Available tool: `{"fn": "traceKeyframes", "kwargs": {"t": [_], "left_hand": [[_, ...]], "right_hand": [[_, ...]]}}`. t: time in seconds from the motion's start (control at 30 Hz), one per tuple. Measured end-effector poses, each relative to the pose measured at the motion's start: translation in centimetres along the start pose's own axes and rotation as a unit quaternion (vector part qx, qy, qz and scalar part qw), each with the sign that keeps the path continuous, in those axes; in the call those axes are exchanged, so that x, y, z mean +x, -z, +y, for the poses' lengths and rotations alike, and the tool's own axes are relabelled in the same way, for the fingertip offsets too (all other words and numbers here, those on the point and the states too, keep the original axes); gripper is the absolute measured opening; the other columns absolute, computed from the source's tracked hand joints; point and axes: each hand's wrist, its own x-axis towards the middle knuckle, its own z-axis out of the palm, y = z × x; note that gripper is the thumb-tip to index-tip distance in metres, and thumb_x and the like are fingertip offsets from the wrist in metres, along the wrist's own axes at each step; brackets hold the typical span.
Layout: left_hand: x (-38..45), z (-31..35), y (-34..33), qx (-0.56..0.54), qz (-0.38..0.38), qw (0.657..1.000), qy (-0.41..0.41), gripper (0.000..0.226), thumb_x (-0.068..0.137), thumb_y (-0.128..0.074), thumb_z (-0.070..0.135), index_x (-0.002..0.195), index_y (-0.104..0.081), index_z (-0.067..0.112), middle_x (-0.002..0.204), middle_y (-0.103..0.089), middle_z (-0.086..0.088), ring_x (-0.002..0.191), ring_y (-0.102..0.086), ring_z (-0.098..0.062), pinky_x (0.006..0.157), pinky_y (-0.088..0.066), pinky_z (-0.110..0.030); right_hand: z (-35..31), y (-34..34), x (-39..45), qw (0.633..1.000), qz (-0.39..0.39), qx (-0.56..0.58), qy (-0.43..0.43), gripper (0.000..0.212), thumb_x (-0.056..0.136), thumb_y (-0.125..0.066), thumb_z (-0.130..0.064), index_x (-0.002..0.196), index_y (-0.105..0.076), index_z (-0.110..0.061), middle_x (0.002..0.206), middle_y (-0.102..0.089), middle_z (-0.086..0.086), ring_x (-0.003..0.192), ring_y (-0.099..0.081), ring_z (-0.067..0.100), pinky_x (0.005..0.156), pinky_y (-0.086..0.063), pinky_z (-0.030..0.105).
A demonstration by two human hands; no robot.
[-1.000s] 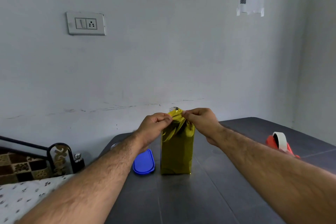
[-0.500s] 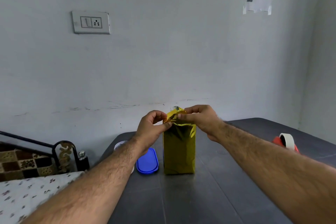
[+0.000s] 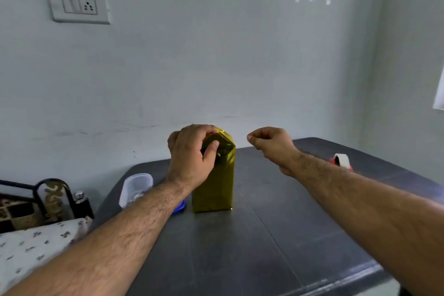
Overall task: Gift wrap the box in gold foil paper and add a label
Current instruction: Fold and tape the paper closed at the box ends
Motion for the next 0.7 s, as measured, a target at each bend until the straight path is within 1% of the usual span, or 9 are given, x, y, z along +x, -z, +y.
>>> {"fn": "traceKeyframes", "kwargs": {"t": [0.07,0.13,0.2,0.33,0.4,0.47,0.53,0.6,0.7], "left_hand": [[-0.6,2.1,-0.9,0.036,0.008,0.998,-0.048,0.024,0.089,-0.078,0.022,0.112,-0.07,0.024,0.112,-0.07,0.011,0.113,-0.062,-0.016,0.099,-0.031,-0.041],[-1.6,4.3,-2.4,0.037,0.005,0.994,-0.103,0.017,0.09,-0.074,0.021,0.107,-0.071,0.023,0.107,-0.07,0.011,0.111,-0.061,-0.018,0.097,-0.036,-0.045],[-2.6,6.6,-4.5,0.0,-0.036,0.993,-0.114,0.012,0.093,-0.072,0.024,0.105,-0.071,0.024,0.102,-0.069,0.013,0.103,-0.062,-0.016,0.093,-0.039,-0.045],[-4.9,11.5,-11.0,-0.118,-0.129,0.984,0.031,0.007,0.092,-0.069,0.035,0.096,-0.071,0.031,0.089,-0.071,0.018,0.087,-0.065,-0.006,0.086,-0.043,-0.036],[-6.1,14.1,-15.4,-0.238,-0.168,0.945,0.15,0.004,0.093,-0.071,0.029,0.095,-0.074,0.027,0.085,-0.072,0.015,0.079,-0.065,0.001,0.08,-0.051,-0.029],[-7.3,17.0,-19.4,-0.324,-0.191,0.894,0.244,0.008,0.095,-0.074,0.018,0.098,-0.076,0.025,0.086,-0.073,0.013,0.076,-0.066,0.003,0.08,-0.056,-0.026],[-8.2,19.2,-22.9,-0.378,-0.204,0.849,0.307,0.015,0.096,-0.072,0.014,0.109,-0.076,0.021,0.095,-0.075,0.008,0.084,-0.069,-0.001,0.087,-0.059,-0.029],[-8.7,20.7,-25.9,-0.396,-0.225,0.827,0.329,0.024,0.097,-0.072,0.017,0.121,-0.074,0.019,0.103,-0.076,0.006,0.091,-0.07,-0.007,0.091,-0.06,-0.031],[-9.4,22.0,-28.9,-0.415,-0.225,0.813,0.341,0.032,0.095,-0.075,0.023,0.126,-0.073,0.025,0.109,-0.074,0.008,0.096,-0.071,-0.008,0.092,-0.06,-0.034]], "right_hand": [[1.6,2.7,-0.4,0.998,0.043,-0.034,-0.021,0.006,0.09,-0.084,-0.029,0.092,-0.082,-0.024,0.087,-0.076,-0.009,0.08,-0.067,0.007,0.066,-0.051,0.022],[3.4,6.0,-0.9,0.991,0.091,-0.082,-0.048,0.005,0.089,-0.083,-0.028,0.089,-0.083,-0.022,0.081,-0.075,-0.006,0.072,-0.067,0.012,0.063,-0.054,0.024],[5.2,9.5,-1.5,0.974,0.131,-0.157,-0.094,0.014,0.085,-0.08,-0.033,0.083,-0.082,-0.019,0.075,-0.075,-0.002,0.069,-0.069,0.02,0.067,-0.058,0.028],[8.3,15.7,-2.8,0.927,0.191,-0.268,-0.182,0.03,0.088,-0.069,-0.039,0.081,-0.077,-0.01,0.078,-0.074,0.004,0.074,-0.069,0.025,0.066,-0.05,0.027],[9.5,18.0,-3.3,0.912,0.21,-0.275,-0.221,0.028,0.088,-0.069,-0.036,0.085,-0.073,-0.008,0.085,-0.074,0.008,0.076,-0.07,0.028,0.065,-0.05,0.027],[10.9,19.4,-3.2,0.908,0.208,-0.255,-0.259,0.022,0.085,-0.071,-0.026,0.086,-0.072,-0.005,0.083,-0.073,0.012,0.076,-0.074,0.03,0.061,-0.058,0.034],[12.4,20.2,-2.7,0.912,0.197,-0.21,-0.291,0.014,0.083,-0.067,-0.016,0.083,-0.07,-0.002,0.077,-0.071,0.014,0.074,-0.076,0.033,0.067,-0.065,0.045],[13.1,20.5,-2.1,0.918,0.183,-0.164,-0.311,0.006,0.086,-0.065,-0.01,0.082,-0.067,-0.006,0.076,-0.067,0.015,0.073,-0.073,0.031,0.073,-0.067,0.048],[13.1,20.6,-1.4,0.906,0.209,-0.084,-0.357,0.008,0.096,-0.063,-0.011,0.095,-0.069,-0.006,0.072,-0.057,0.009,0.05,-0.051,0.019,0.045,-0.051,0.028]]}}
